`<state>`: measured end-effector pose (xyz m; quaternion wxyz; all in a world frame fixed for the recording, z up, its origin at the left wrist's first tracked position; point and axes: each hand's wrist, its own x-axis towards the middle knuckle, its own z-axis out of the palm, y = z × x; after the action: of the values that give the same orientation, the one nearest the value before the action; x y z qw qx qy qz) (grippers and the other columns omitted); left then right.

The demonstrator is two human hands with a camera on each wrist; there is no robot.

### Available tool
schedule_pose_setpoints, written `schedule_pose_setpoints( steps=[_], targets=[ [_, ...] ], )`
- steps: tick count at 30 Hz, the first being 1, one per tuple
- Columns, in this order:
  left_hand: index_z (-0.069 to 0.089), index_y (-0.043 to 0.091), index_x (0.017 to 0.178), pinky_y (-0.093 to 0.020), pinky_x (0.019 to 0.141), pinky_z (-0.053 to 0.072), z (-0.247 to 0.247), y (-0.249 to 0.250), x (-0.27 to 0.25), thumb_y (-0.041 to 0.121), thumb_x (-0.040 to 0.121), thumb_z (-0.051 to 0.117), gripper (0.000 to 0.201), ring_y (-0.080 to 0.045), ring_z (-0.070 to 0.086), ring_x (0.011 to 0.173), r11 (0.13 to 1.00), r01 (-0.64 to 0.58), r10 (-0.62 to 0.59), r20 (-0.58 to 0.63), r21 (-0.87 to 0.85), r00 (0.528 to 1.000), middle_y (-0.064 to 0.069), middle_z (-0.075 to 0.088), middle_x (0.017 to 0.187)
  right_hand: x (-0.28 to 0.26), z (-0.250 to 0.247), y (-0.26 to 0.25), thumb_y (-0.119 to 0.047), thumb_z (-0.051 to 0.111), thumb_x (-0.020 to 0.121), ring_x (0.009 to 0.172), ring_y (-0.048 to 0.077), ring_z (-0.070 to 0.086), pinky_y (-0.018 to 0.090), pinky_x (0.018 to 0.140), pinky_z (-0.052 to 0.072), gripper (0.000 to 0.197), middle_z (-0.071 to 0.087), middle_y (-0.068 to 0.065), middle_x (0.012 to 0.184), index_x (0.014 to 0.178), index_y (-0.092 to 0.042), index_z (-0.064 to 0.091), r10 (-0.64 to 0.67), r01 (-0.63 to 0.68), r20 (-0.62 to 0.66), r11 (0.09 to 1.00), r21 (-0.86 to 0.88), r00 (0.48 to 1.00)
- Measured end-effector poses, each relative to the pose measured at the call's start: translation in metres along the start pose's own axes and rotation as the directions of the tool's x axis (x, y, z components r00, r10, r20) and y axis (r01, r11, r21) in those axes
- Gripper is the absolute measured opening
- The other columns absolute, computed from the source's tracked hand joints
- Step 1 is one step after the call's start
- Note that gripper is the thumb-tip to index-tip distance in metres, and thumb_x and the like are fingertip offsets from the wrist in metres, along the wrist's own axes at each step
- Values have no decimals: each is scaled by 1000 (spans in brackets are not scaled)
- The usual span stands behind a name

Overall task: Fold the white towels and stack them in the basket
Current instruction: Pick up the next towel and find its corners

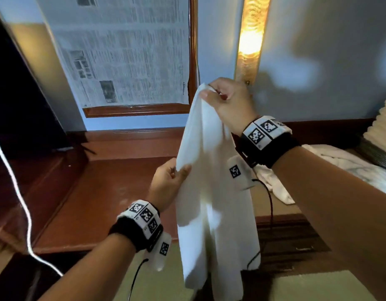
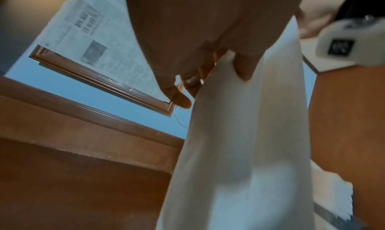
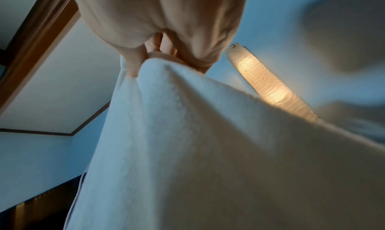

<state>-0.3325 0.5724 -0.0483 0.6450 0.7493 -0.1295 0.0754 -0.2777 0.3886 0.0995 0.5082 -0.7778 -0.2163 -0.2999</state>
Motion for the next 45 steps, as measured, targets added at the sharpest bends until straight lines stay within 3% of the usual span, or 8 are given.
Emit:
schedule_pose_setpoints(
  steps=[7,13,17,20,24,29,34,45],
  targets=[
    [65,18,82,-41,68,51,44,-50,2,61,78,55,45,-20,61,72,966,64,-90,92,252,992,4,68,78,23,-40,31,-24,66,87,63,10,44,28,62,37,20,50,-2,67,72,-13,59,-21,20,-6,993,-116,1000],
    [57,16,72,-33,64,38,38,-25,49,28,95,63,27,-20,51,71,915,37,-20,-46,403,999,-1,59,70,3,-78,66,-23,68,84,76,15,57,30,75,44,6,62,-3,80,79,-20,67,33,-12,110,982,-188,993],
    [61,33,69,-31,64,43,59,7,75,28,93,64,25,-17,53,66,901,-100,53,122,422,991,11,56,64,-30,-71,73,-29,75,80,116,14,55,20,101,38,26,63,7,121,88,-5,78,85,145,566,926,-348,820],
    [70,40,82,-33,77,52,70,30,82,30,89,61,15,-15,68,82,893,-216,123,248,395,961,10,73,81,-55,-58,92,-14,82,77,110,10,59,19,99,42,14,63,-6,117,90,-10,79,204,72,653,926,-370,729],
    [76,18,92,-30,78,52,66,35,79,21,93,70,7,-8,67,81,946,-184,142,168,268,975,2,76,88,-54,-57,108,-15,78,79,75,23,60,44,73,52,10,60,3,82,88,-11,79,96,123,534,925,-361,840],
    [66,-4,86,-31,61,46,47,-3,47,40,83,70,44,-18,56,67,991,6,-10,28,131,1000,-11,62,75,-21,-60,90,-21,66,80,65,25,50,35,62,41,25,52,10,68,62,-5,65,-96,200,317,928,-314,944],
    [71,24,91,-55,72,60,27,-54,13,53,79,68,32,-35,73,81,943,220,-209,-70,248,975,-9,76,84,9,-55,78,-16,70,79,70,26,53,28,67,38,16,57,21,76,71,-3,72,-32,58,166,985,-160,986],
    [64,21,74,-28,52,41,-43,-120,-46,31,92,69,21,-20,57,58,699,516,-395,-333,496,856,0,64,64,10,-64,114,-19,74,71,64,12,45,25,63,33,19,48,2,64,61,-5,65,234,-240,-57,960,-146,970]
  ],
)
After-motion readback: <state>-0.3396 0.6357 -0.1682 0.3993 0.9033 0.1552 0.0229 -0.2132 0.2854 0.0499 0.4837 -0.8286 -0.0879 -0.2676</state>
